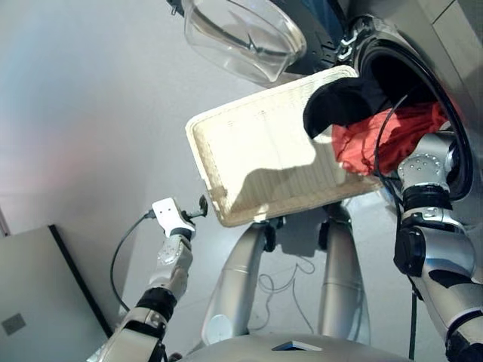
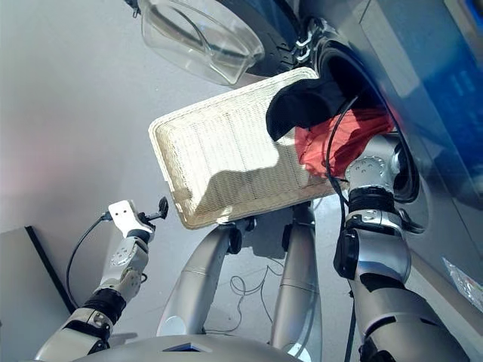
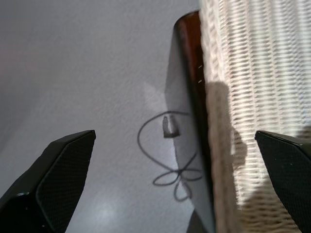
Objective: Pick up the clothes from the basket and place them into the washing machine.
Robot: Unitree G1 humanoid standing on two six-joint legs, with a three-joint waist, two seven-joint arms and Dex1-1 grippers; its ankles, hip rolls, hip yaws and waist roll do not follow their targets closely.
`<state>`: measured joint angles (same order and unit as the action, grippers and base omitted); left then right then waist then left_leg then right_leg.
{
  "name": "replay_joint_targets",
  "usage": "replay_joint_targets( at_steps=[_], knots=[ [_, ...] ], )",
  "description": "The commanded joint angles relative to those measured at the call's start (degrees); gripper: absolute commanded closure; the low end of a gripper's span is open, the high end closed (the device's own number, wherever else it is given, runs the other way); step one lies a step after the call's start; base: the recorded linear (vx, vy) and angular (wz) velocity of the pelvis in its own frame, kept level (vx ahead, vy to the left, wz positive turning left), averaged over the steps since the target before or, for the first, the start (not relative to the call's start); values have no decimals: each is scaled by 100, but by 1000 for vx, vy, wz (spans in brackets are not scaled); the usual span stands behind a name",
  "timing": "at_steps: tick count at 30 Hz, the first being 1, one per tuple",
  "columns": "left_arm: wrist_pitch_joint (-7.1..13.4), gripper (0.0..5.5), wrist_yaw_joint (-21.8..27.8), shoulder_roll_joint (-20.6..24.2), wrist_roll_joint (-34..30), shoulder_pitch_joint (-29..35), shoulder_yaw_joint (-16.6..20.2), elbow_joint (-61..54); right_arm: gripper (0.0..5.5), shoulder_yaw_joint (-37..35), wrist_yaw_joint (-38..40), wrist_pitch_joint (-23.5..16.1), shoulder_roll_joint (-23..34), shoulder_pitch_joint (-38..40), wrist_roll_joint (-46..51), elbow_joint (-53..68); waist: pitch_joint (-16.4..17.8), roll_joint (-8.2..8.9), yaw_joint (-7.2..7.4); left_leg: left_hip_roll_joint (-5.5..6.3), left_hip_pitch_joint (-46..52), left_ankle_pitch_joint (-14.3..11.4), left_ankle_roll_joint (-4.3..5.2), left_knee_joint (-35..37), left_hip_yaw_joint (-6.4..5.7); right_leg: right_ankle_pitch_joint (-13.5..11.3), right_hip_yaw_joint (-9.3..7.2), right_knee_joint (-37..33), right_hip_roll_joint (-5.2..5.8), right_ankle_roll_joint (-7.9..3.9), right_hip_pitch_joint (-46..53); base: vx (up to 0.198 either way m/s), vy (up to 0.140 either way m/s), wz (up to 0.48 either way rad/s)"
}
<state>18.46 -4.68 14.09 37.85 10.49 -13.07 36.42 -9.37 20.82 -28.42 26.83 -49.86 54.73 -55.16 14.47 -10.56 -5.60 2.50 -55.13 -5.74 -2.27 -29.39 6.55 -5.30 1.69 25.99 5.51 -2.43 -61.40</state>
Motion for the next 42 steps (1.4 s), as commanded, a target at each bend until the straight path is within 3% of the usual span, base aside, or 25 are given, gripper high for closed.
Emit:
replay_joint_targets(
  at_steps=[1,6,8,16,20,23,24,29,33,36,37,38,41,42],
  knots=[
    [143,0,91,431,-196,-368,390,-93,0,1169,-727,699,210,559,-792,-5,-340,16,83,39,-249,209,37,391,-174,306,-367,-108,-128,63,142,-28,-63,7],
    [67,0,218,430,-211,-445,529,-79,0,1849,-1175,1079,-49,963,-1307,195,-350,162,133,36,-231,253,52,378,-218,292,-447,-148,-140,89,223,-5,-51,18],
    [24,0,321,420,-244,-468,569,-55,0,2462,-1493,1342,-148,1127,-1912,312,-396,276,129,29,-166,294,60,422,-256,281,-501,-204,-142,99,323,22,-52,95],
    [-60,0,483,290,-299,-444,549,214,0,3195,-1835,1625,-459,1456,-3024,81,-575,530,102,17,354,411,107,782,-385,275,-658,-550,-136,77,942,57,-56,58],
    [-156,0,581,52,-241,-449,527,618,0,3548,-1875,1711,-674,2002,-3718,285,-668,715,119,7,946,496,163,1096,-506,297,-753,-829,-152,47,1597,122,-77,69],
    [-248,0,561,-132,-358,-484,541,1131,0,3870,-1751,1775,-819,2554,-4774,575,-711,933,140,-24,1856,554,239,1479,-665,397,-825,-1094,-236,17,2545,151,-88,79],
    [-256,0,535,-167,-398,-491,552,1228,0,3895,-1732,1769,-826,2691,-4969,577,-707,991,157,-18,2026,725,225,1603,-672,284,-892,-1250,-228,48,2744,77,-92,60],
    [-302,0,475,-231,-622,-582,654,1617,0,4016,-1751,1854,-848,3230,-5635,790,-620,1190,171,-130,3057,769,355,1838,-726,454,-995,-1641,-369,54,3916,108,-88,-6],
    [-308,0,414,-235,-699,-696,804,1724,0,3989,-1763,1877,-928,3554,-5822,672,-457,1319,135,-218,3231,831,463,1162,-635,647,-1086,-1832,-395,135,4701,76,-80,103],
    [-332,0,323,-312,-835,-741,868,1997,0,3996,-1786,1888,-912,3705,-5982,595,-514,1331,158,-255,3256,931,463,1175,-457,745,-1161,-1985,-371,129,5043,70,14,140],
    [-332,0,323,-312,-835,-743,868,1996,0,3997,-1786,1887,-912,3707,-5983,595,-511,1333,159,-252,3265,934,462,1183,-455,744,-1160,-1990,-368,128,5052,88,34,123],
    [-350,0,333,-332,-877,-773,884,2081,0,4022,-1802,1893,-903,3739,-6050,580,-553,1334,144,-246,3258,968,444,1408,-365,743,-1164,-2057,-408,119,5136,141,47,79],
    [-385,0,346,-359,-1068,-902,860,2142,0,4112,-1761,1908,-910,3776,-6244,518,-638,1266,15,-359,3281,1504,519,2437,-13,816,-1142,-2192,-637,102,5458,214,66,-139],
    [-379,0,362,-339,-1094,-935,852,2173,0,4103,-1754,1892,-933,3800,-6247,491,-637,1269,-50,-385,3279,1609,544,2641,19,852,-1092,-2213,-691,103,5558,200,67,272]
  ],
)
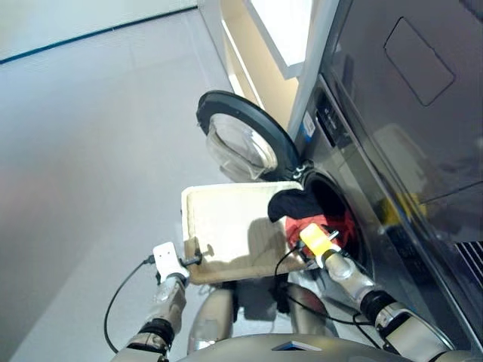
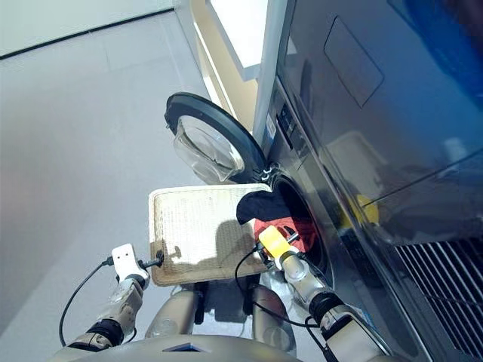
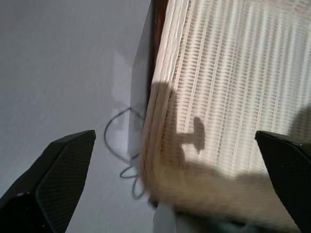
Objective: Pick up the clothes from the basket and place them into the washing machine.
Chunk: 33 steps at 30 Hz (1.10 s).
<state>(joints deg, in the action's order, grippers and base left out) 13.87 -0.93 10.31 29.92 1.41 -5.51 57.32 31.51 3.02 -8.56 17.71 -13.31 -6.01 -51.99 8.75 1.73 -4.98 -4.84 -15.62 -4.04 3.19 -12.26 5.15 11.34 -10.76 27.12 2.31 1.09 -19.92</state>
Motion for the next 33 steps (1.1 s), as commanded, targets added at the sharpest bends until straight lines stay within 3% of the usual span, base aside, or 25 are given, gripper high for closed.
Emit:
replay_joint_targets(
  at_steps=[1,3,4,9,13,15,16,17,18,19,20,23,28,33],
  knots=[
    [61,0,-14,47,-305,-52,122,116,0,30,19,-84,-54,136,-167,151,-105,42,-138,338,-614,1475,-5,1049,132,-768,188,-2351,-409,-263,1493,216,64,309],
    [62,0,-46,21,-360,-137,153,227,0,66,4,-69,-150,141,-206,5,-265,57,-135,331,-368,1538,-37,1358,119,-718,266,-2467,-427,-325,1656,237,97,-15],
    [61,0,-51,6,-387,-147,115,243,0,113,3,-54,-188,157,-249,-26,-327,73,-122,341,-339,1557,-28,1392,167,-697,281,-2519,-388,-343,1682,215,120,-162],
    [67,0,-51,63,-517,-91,-108,105,0,223,74,41,-372,-6,-446,-420,-398,169,-213,449,-222,1247,-214,1183,280,-518,384,-2222,-185,-464,1706,178,152,-337],
    [91,0,-93,273,-439,122,-327,-359,0,363,89,113,-463,-395,-610,-575,-85,120,-197,500,-238,985,-467,853,155,-611,324,-450,-9,-631,853,-18,124,-92],
    [140,0,-138,381,-401,333,-481,-533,0,601,83,154,-466,-721,-839,-644,189,20,-132,492,-299,928,-511,713,32,-592,472,87,-4,-569,341,-164,49,282],
    [195,0,-189,435,-366,535,-538,-524,0,770,122,177,-430,-1036,-1047,-679,391,-49,-129,507,-328,877,-488,708,-44,-647,462,-212,164,-504,-57,-120,0,357],
    [195,0,-189,435,-366,538,-537,-523,0,770,122,176,-431,-1038,-1047,-681,394,-50,-125,508,-329,875,-487,705,-48,-645,458,-210,165,-504,-55,-118,-41,312],
    [237,0,-223,437,-305,672,-546,-524,0,872,98,174,-382,-1199,-1144,-650,482,-72,-123,483,-395,835,-442,671,-75,-843,404,-566,364,-525,-220,-61,-124,197],
    [301,0,-250,440,-177,834,-548,-588,0,1117,70,197,-350,-1465,-1442,-691,648,-10,-90,516,-527,712,-375,475,-101,-1352,441,-1422,633,-655,-394,-52,-183,135],
    [299,0,-248,437,-173,900,-573,-605,0,1154,42,216,-350,-1520,-1501,-752,682,71,-59,543,-658,668,-359,293,-122,-1532,533,-1699,716,-722,-379,-11,-149,136],
    [310,0,-216,448,-128,986,-592,-625,0,1257,1,249,-399,-1593,-1648,-908,738,181,-88,613,-978,562,-367,-57,-147,-1651,559,-1814,702,-748,-382,2,-132,407],
    [336,0,-323,386,174,1127,-498,-737,0,1497,54,366,-314,-1917,-2096,-1031,790,107,-115,526,-1584,672,-280,-159,-309,-1583,279,-1575,580,-638,-843,-21,-136,266],
    [354,0,-343,410,384,1086,-385,-1136,0,1713,-57,438,-28,-2255,-2429,-744,842,36,-120,441,-2022,750,-196,-210,-379,-1567,175,-1442,542,-599,-1287,-56,-100,141]
  ],
)
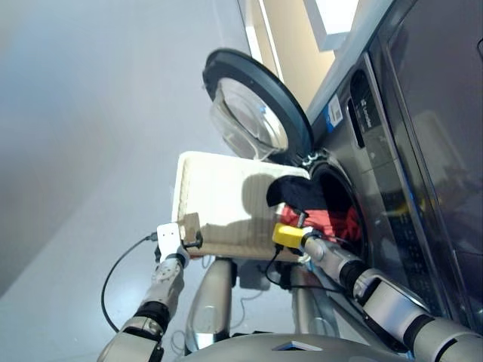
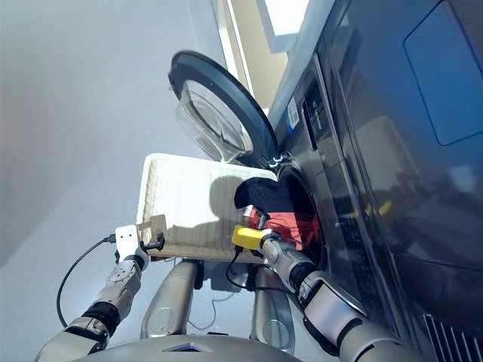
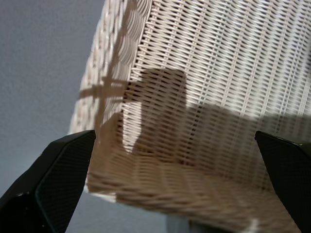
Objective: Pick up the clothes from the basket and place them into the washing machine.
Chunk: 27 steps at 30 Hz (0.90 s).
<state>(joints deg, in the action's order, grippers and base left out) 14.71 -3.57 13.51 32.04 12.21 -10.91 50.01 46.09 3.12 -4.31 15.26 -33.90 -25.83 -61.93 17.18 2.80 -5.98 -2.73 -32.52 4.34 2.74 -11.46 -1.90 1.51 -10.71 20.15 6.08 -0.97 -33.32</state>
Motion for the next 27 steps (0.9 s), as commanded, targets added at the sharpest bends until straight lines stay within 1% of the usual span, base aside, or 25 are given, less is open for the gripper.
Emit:
replay_joint_targets(
  at_steps=[1,3,4,6,7,8,10,13,15,19,21,22,23,24,25,27],
  knots=[
    [270,0,-58,95,260,-44,195,-613,0,328,-114,-4,408,-321,-517,400,26,-96,-20,207,-520,-74,-127,-334,308,-572,160,-685,151,-377,-140,-89,-88,53],
    [278,0,-32,96,290,-55,199,-715,0,406,-173,-19,519,-406,-601,460,40,-111,-21,194,-657,-70,-117,-392,300,-566,140,-630,149,-370,-269,-25,-62,66],
    [301,0,-3,109,435,-74,238,-939,0,522,-223,-34,722,-575,-688,540,87,-156,-44,158,-825,-222,-64,-496,251,-428,182,-502,122,-405,-452,0,0,0],
    [306,0,-9,88,496,-45,245,-954,0,562,-226,-41,776,-650,-751,442,100,-181,-62,145,-929,-234,-54,-541,238,-414,172,-455,118,-402,-575,-26,-16,46],
    [354,0,-10,57,625,49,207,-1035,0,642,-136,18,828,-854,-814,51,162,-223,-114,154,-1144,-224,-40,-608,223,-406,161,-364,129,-401,-793,0,0,0],
    [353,0,-10,57,626,53,209,-1034,0,645,-127,12,821,-861,-813,35,152,-223,-110,155,-1166,-227,-40,-619,220,-402,159,-354,130,-400,-813,-64,-35,76],
    [410,0,-29,63,788,255,129,-1240,0,662,-9,127,882,-1193,-841,-501,247,-306,-165,144,-1514,-204,-8,-764,194,-360,158,-125,132,-376,-1188,-54,-35,99],
    [465,0,-73,107,863,416,101,-1531,0,654,26,185,952,-1586,-797,-716,313,-346,-218,132,-1910,-222,11,-967,162,-284,141,133,151,-353,-1584,0,0,0],
    [478,0,-98,103,864,435,100,-1655,0,637,67,206,1015,-1666,-782,-785,320,-360,-233,136,-2042,-224,16,-1014,161,-268,134,215,165,-349,-1713,0,0,0],
    [496,0,-147,124,804,490,37,-2106,0,619,145,266,1196,-1999,-790,-1045,403,-440,-294,174,-2526,-224,8,-1189,97,-184,115,495,212,-327,-2187,0,0,0],
    [493,0,-154,128,781,514,8,-2144,0,609,164,274,1211,-2051,-787,-1111,401,-448,-289,180,-2603,-233,5,-1199,99,-152,118,552,216,-326,-2279,0,0,0],
    [481,0,-139,128,770,558,-36,-2164,0,609,194,304,1238,-2085,-831,-1266,430,-477,-318,207,-2715,-232,-5,-1222,66,-121,126,626,234,-313,-2400,0,0,0],
    [482,0,-139,128,770,559,-37,-2162,0,609,197,302,1236,-2086,-832,-1272,422,-477,-318,208,-2727,-233,-6,-1227,65,-118,126,632,235,-313,-2412,0,0,0],
    [472,0,-138,115,757,578,-77,-2193,0,585,205,327,1253,-2105,-841,-1429,420,-508,-345,227,-2784,-227,-12,-1222,58,-103,124,674,246,-306,-2485,0,0,0],
    [467,0,-117,119,727,579,-127,-2313,0,545,200,361,1275,-2147,-861,-1641,427,-573,-404,240,-2868,-208,-10,-1219,47,-83,127,750,266,-308,-2595,0,0,0],
    [450,0,-96,112,709,563,-169,-2363,0,501,206,371,1306,-2157,-860,-1727,420,-597,-438,248,-2887,-202,-16,-1202,51,-67,124,773,277,-305,-2636,0,0,0]
  ],
)
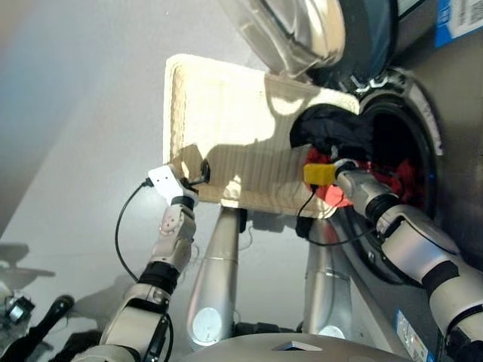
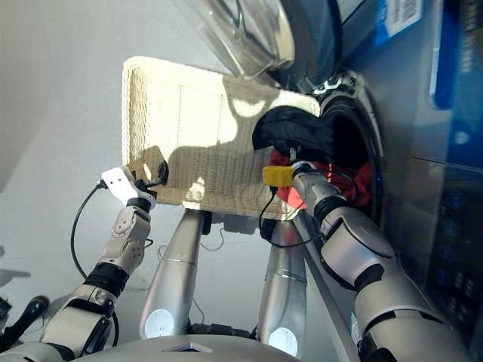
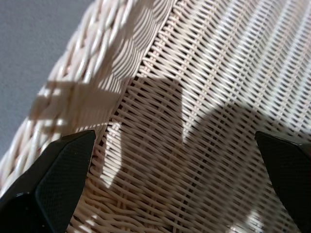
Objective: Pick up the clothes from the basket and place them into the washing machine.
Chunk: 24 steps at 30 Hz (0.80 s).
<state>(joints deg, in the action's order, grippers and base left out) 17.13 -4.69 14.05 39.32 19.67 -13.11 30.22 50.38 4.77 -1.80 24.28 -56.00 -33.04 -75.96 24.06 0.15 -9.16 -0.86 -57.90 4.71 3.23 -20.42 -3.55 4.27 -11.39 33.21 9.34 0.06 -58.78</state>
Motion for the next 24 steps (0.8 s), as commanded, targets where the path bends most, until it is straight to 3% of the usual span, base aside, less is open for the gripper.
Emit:
replay_joint_targets(
  at_steps=[1,4,5,6,7,20,24],
  knots=[
    [181,0,61,43,-48,-205,-24,-426,0,89,14,144,435,38,-213,-492,-267,-367,-174,81,-401,-233,-79,-310,210,-343,208,-509,-43,-406,-159,0,0,0],
    [160,0,116,41,-76,-204,-96,-425,0,30,1,164,478,63,-227,-613,-291,-401,-225,107,-462,-229,-101,-323,205,-331,207,-474,-32,-407,-223,0,0,0],
    [156,0,152,32,-94,-219,-123,-411,246,-4,-19,168,510,62,-222,-668,-303,-428,-253,123,-474,-218,-108,-313,209,-325,209,-458,-35,-403,-247,0,0,0],
    [146,0,176,25,-91,-235,-146,-393,442,-14,-23,162,538,68,-225,-668,-317,-448,-270,134,-478,-210,-107,-316,210,-312,201,-424,-32,-402,-267,0,0,0],
    [141,0,192,6,-107,-251,-162,-366,550,-42,-35,135,550,120,-200,-631,-350,-460,-280,140,-482,-206,-108,-313,214,-310,207,-419,-28,-397,-284,0,0,0],
    [152,0,269,-116,-134,-386,-109,136,550,-481,77,9,161,747,346,-247,-716,-396,-182,122,75,-133,-89,122,263,-433,244,-785,-77,-413,162,0,0,0],
    [104,0,317,-125,-137,-532,-99,337,550,-1110,342,-80,151,997,1175,-37,-791,-397,-73,116,606,-68,-66,427,308,-566,265,-1161,-86,-445,705,0,0,0]
  ],
)
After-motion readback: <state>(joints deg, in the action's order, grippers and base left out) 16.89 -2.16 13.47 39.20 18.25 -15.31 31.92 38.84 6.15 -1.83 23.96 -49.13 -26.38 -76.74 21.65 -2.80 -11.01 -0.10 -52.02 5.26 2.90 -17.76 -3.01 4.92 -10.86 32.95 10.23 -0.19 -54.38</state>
